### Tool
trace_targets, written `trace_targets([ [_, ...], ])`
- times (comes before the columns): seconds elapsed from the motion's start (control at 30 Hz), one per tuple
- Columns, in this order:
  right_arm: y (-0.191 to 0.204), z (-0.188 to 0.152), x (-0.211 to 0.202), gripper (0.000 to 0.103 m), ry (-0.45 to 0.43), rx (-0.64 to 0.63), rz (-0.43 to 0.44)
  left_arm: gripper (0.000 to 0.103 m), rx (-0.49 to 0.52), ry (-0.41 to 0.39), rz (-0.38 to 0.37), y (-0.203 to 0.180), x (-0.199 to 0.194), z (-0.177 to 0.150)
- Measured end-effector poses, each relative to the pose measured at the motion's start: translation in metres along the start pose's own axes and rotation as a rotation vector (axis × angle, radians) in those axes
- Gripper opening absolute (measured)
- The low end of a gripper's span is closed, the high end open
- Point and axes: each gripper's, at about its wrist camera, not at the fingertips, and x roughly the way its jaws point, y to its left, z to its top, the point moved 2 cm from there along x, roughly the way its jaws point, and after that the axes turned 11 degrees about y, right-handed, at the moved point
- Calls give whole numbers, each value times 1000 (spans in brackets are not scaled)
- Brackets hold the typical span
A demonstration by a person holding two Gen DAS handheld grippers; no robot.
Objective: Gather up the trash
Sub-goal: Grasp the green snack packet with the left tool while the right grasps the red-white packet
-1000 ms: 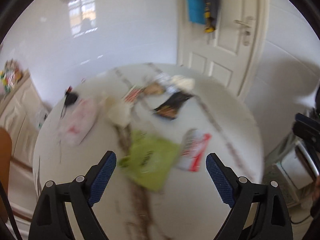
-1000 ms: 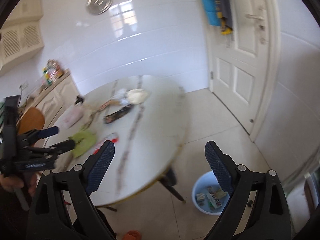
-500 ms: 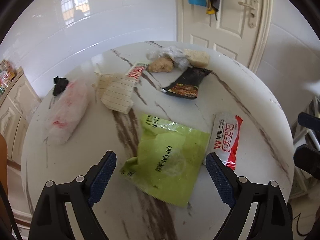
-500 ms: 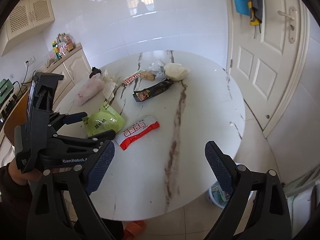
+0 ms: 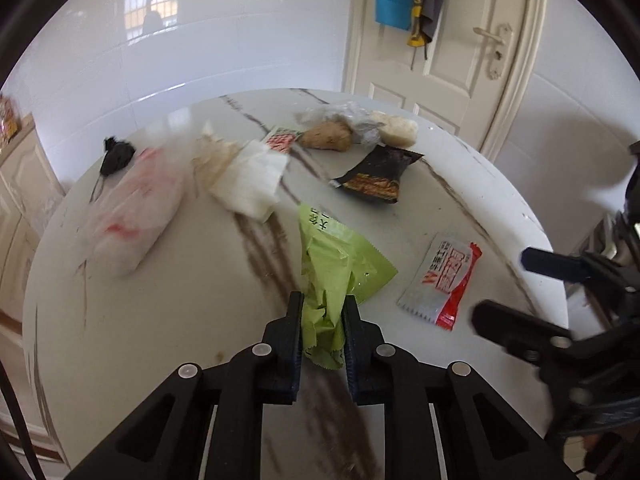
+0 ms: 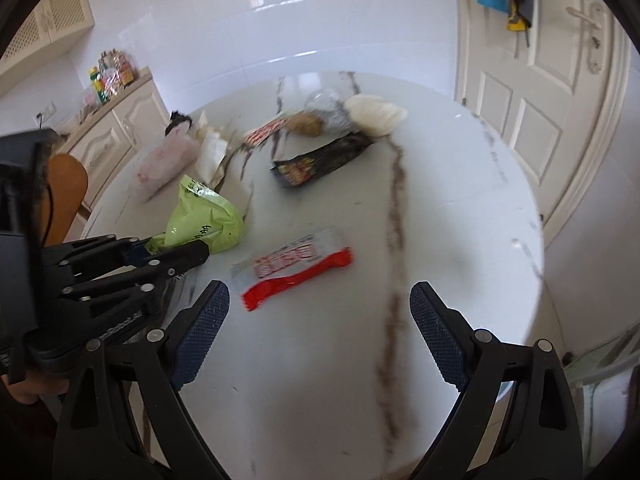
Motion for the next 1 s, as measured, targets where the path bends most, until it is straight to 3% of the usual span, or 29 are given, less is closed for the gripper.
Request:
trace_targets([
  [0.3,30,16,27,92,43,-39,-62,13,-38,-44,4,27,-42,-23],
  [0.37,38,18,32,88,59,-103,-118,13,-35,-46,-3,29,-48,-25],
  [0.43,39,19,32,84,54,-132,-119,13,-34,-51,-6,29,-54,-27],
  [0.47,38,20,32,74,61,-135,-122,13,-35,-55,-14,28,-58,-27],
  [0.5,37,21,30,55,62,-142,-119,13,-36,-58,-23,28,-62,-28],
  [0.53,36,22,28,46,58,-144,-121,13,-33,-62,-27,27,-65,-29],
  [0.57,32,23,26,39,61,-141,-122,13,-31,-64,-29,26,-67,-30],
  [0.67,25,22,23,30,70,-151,-102,13,-27,-70,-41,22,-75,-32],
  [0.7,24,21,22,18,69,-155,-96,13,-26,-70,-47,21,-77,-30],
  [0.73,22,20,21,13,67,-155,-84,13,-23,-72,-51,19,-79,-30],
  [1.0,3,5,2,8,18,-103,62,13,30,-98,-88,-13,-102,-28],
])
